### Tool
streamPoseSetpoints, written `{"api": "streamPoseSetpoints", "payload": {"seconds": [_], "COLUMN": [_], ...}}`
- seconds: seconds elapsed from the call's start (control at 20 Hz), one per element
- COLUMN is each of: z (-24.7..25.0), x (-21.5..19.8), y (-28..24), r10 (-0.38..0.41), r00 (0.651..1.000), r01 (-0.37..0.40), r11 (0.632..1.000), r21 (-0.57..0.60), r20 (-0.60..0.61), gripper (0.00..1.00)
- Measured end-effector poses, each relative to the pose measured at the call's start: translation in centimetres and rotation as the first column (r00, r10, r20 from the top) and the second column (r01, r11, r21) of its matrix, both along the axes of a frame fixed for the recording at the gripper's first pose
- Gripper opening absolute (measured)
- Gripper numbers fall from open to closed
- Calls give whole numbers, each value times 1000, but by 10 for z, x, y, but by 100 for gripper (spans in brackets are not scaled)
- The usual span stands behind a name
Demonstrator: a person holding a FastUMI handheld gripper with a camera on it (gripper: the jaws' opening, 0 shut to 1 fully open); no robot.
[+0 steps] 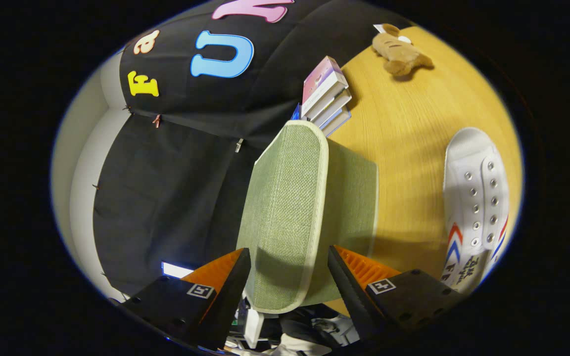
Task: Open the storage box then place both shoes into the box .Put the left shoe in first, then the right shoe, with the right side of both shoes facing outward in a uniform manner.
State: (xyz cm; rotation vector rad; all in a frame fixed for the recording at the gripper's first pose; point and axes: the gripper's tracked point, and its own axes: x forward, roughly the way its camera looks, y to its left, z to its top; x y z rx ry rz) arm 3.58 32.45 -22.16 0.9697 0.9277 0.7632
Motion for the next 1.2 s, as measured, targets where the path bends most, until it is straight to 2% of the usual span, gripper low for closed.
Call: {"api": "streamPoseSetpoints", "payload": {"seconds": [0.15,0.3,0.4,0.5,0.6,0.65,0.75,0.85,1.0,1.2], "z": [1,6,8,15,21,26,31,31,33,56], "x": [-11,-13,-9,-11,-11,-11,-3,2,2,-2], "y": [13,13,12,7,4,4,0,2,6,10], "r10": [72,84,78,85,90,94,63,37,23,33], "r00": [996,991,991,989,986,984,985,984,988,991], "r01": [-68,-71,-64,-68,-67,-66,-34,-9,-5,-22], "r11": [995,991,990,988,984,982,984,988,993,996], "r21": [70,116,123,139,162,177,176,156,119,86], "r20": [-50,-107,-113,-121,-142,-151,-162,-174,-153,-131], "gripper": [96,96,80,76,53,54,30,12,5,5]}}
